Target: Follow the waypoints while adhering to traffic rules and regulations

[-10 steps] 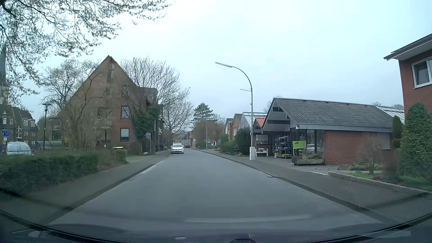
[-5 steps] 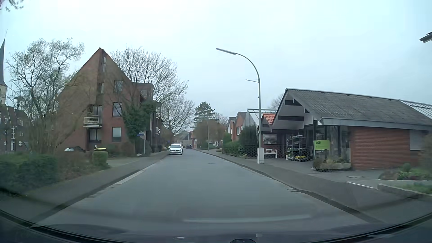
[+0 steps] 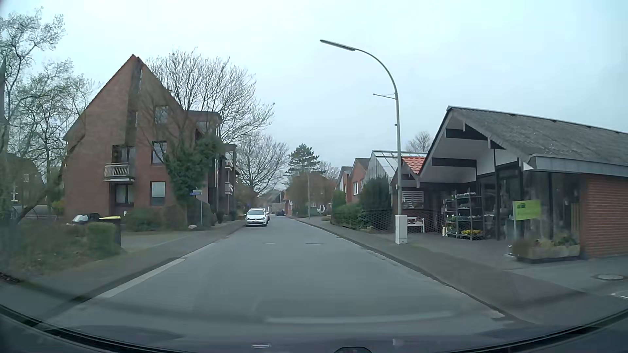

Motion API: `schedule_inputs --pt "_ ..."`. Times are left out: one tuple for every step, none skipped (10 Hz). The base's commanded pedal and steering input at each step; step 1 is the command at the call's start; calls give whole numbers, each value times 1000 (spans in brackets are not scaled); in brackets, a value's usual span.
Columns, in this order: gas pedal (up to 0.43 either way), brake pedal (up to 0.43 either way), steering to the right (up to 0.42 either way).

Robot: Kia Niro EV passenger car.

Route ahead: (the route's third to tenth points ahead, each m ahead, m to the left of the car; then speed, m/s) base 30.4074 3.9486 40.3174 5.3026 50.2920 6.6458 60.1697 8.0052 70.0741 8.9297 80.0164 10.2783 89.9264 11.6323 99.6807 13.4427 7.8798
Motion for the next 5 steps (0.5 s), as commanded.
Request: schedule_inputs --pt "240 0 -29" --pt "240 0 -33" --pt "240 0 -33" --pt "228 0 -34" --pt "220 0 -34"
